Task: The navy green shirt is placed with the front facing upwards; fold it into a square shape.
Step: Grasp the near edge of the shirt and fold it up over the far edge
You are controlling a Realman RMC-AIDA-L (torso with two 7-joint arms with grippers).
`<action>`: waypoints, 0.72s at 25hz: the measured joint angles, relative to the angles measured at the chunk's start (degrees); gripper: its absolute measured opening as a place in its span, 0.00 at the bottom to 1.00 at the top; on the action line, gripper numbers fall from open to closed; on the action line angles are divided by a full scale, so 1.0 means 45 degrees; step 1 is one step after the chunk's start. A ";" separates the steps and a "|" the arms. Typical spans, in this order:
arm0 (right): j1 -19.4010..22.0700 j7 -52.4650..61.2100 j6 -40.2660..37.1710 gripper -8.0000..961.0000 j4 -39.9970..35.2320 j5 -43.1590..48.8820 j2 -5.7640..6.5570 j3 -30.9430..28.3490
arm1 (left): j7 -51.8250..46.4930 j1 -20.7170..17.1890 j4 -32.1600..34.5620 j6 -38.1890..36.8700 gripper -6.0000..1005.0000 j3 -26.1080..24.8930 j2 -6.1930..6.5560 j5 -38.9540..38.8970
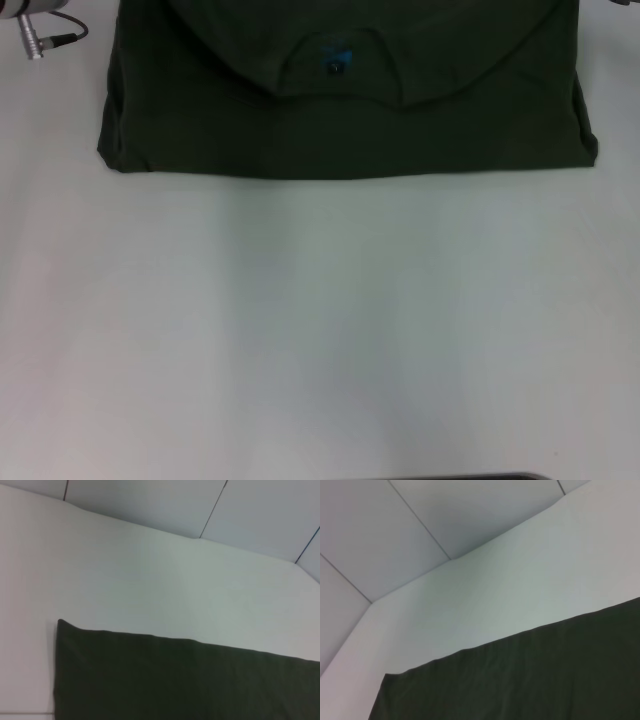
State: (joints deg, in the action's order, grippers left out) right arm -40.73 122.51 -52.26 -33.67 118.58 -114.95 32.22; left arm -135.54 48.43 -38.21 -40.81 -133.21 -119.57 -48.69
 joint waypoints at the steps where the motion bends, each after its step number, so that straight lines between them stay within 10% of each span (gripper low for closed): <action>1: -0.0030 0.0000 0.0052 0.02 0.0033 0.0001 0.0000 0.0065 | 0.0001 0.0011 0.0057 0.0035 0.03 0.0014 0.0009 0.0001; 10: -0.0108 0.0050 0.0102 0.02 0.0070 0.0006 0.0035 0.0214 | 0.0232 0.0001 0.0169 0.0023 0.03 0.0032 0.0057 -0.0053; 18: -0.0066 0.0448 -0.0227 0.03 0.0741 0.0188 0.0746 0.0592 | -0.0133 0.0170 0.0798 -0.0253 0.09 0.0031 0.0439 -0.0016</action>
State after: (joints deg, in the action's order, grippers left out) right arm -41.03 124.52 -53.28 -30.33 119.43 -111.59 34.89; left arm -136.14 49.19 -34.61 -41.95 -133.07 -117.60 -48.76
